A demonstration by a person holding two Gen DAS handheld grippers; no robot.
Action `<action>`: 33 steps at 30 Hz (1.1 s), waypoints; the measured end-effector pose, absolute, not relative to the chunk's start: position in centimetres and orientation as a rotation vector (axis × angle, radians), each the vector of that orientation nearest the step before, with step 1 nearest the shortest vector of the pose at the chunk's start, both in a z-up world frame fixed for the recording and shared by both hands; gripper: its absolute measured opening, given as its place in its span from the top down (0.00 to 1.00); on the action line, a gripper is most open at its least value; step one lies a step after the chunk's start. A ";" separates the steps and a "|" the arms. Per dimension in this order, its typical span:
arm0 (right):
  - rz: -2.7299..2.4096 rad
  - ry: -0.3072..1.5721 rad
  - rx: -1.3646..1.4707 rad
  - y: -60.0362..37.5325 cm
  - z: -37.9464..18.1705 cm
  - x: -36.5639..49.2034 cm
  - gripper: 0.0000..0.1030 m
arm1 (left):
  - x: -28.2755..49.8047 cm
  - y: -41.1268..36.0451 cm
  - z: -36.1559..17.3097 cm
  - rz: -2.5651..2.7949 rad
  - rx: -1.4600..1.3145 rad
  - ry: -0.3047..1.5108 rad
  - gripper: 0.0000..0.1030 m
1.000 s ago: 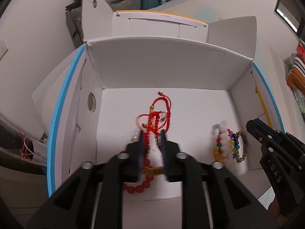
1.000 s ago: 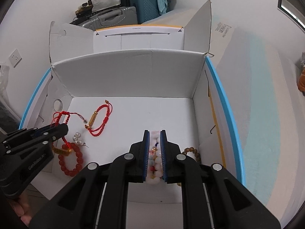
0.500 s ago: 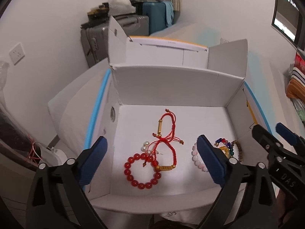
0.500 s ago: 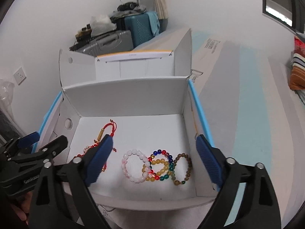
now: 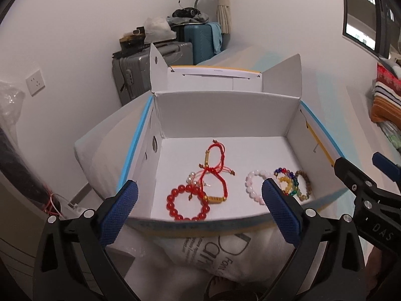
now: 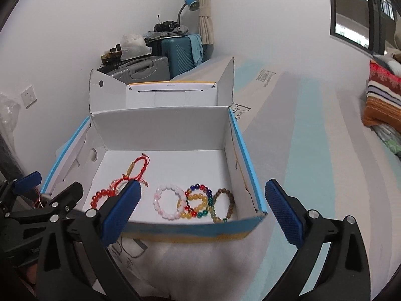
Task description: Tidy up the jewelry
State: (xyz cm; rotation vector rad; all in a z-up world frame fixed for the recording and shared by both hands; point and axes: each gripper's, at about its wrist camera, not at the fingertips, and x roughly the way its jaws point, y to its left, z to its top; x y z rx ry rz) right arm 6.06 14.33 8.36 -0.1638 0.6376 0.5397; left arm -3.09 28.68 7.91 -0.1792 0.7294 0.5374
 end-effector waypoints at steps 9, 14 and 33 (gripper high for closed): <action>0.544 0.645 -0.146 12.4 7.3 4.0 0.07 | -4.8 27.1 7.4 0.513 -0.164 0.706 0.06; 0.553 0.659 -0.147 12.4 7.1 3.9 0.07 | -5.1 27.2 7.4 0.513 -0.173 0.702 0.06; 0.552 0.665 -0.152 12.5 6.7 4.0 0.07 | -5.1 27.0 7.3 0.523 -0.168 0.703 0.06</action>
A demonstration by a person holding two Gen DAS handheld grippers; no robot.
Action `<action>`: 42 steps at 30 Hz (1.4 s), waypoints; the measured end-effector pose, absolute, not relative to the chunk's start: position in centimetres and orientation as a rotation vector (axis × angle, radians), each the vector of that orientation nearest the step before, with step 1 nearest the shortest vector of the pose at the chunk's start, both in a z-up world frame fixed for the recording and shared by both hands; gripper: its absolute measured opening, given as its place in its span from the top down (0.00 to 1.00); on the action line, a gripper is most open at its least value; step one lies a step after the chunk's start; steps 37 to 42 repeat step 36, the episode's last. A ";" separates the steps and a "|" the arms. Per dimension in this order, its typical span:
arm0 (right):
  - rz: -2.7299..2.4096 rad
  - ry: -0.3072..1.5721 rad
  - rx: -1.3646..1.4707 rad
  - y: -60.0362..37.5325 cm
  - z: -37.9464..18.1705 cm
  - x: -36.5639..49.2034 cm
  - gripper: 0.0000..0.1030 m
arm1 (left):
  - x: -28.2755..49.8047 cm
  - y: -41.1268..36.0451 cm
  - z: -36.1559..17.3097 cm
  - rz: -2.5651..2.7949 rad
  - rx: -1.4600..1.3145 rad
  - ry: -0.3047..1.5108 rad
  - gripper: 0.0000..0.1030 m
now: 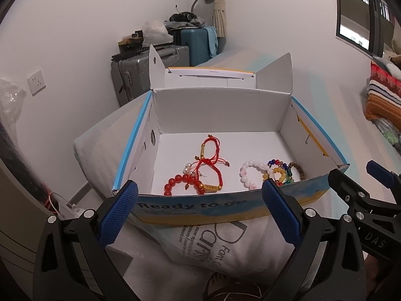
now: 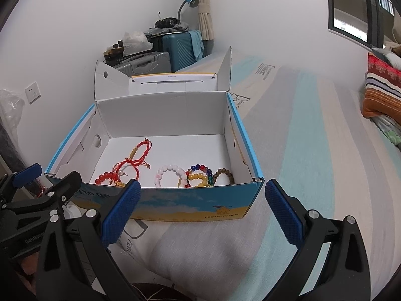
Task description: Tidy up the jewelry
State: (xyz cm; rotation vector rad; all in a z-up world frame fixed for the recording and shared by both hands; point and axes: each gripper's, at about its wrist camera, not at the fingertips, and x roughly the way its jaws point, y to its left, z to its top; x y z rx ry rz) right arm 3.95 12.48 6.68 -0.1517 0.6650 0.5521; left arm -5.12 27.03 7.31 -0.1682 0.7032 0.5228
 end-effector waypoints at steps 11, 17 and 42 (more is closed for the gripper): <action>0.554 0.670 -0.154 12.5 6.5 4.0 0.07 | -4.7 27.3 7.1 0.546 -0.164 0.729 0.06; 0.553 0.676 -0.161 12.6 6.2 4.1 0.07 | -4.6 27.3 7.0 0.554 -0.160 0.726 0.06; 0.553 0.682 -0.159 12.6 6.1 4.3 0.07 | -4.9 28.0 7.1 0.542 -0.185 0.727 0.06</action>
